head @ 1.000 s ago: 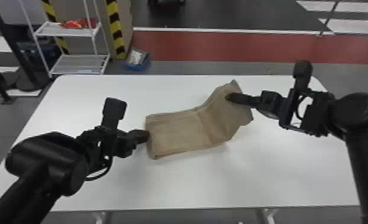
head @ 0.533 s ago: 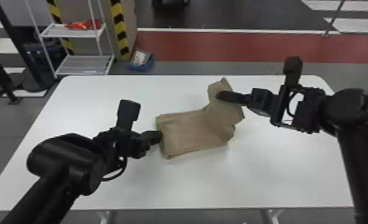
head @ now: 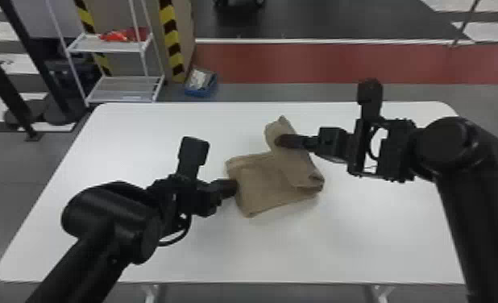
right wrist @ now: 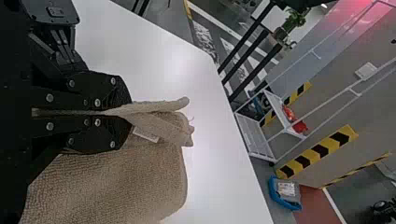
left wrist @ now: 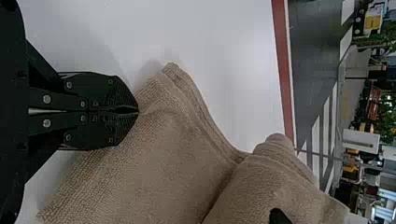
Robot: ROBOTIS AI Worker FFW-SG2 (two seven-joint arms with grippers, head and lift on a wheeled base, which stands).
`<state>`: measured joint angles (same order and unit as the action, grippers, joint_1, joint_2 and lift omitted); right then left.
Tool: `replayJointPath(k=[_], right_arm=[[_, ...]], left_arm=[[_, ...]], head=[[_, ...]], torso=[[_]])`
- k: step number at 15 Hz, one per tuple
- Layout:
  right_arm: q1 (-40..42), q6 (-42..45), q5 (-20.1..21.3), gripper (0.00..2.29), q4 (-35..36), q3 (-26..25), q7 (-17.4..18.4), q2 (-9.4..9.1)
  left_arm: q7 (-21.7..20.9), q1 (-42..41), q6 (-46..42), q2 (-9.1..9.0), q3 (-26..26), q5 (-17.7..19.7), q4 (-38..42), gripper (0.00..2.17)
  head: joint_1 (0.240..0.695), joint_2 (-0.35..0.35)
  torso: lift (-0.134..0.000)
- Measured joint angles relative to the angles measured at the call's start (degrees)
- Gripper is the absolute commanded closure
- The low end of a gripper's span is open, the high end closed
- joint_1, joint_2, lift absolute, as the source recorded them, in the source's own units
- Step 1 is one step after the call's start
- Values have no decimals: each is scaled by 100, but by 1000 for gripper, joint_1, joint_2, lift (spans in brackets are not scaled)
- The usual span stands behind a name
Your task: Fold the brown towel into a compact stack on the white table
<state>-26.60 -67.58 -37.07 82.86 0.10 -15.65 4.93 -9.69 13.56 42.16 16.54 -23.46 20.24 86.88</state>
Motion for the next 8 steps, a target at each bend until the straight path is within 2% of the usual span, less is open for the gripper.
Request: replayJointPath(k=[3,8], right_arm=[[67,4,96,1207,0,150,0,-47],[131,13,216,1207,-2,268,14,-278]], left_arm=[[6,-62,9,-2,-14,-1,29,2145],[11,-156,26,-2,-18,-8,96,2145]], head=[[695,39],[695,64]], torso=[[-120],[-120]])
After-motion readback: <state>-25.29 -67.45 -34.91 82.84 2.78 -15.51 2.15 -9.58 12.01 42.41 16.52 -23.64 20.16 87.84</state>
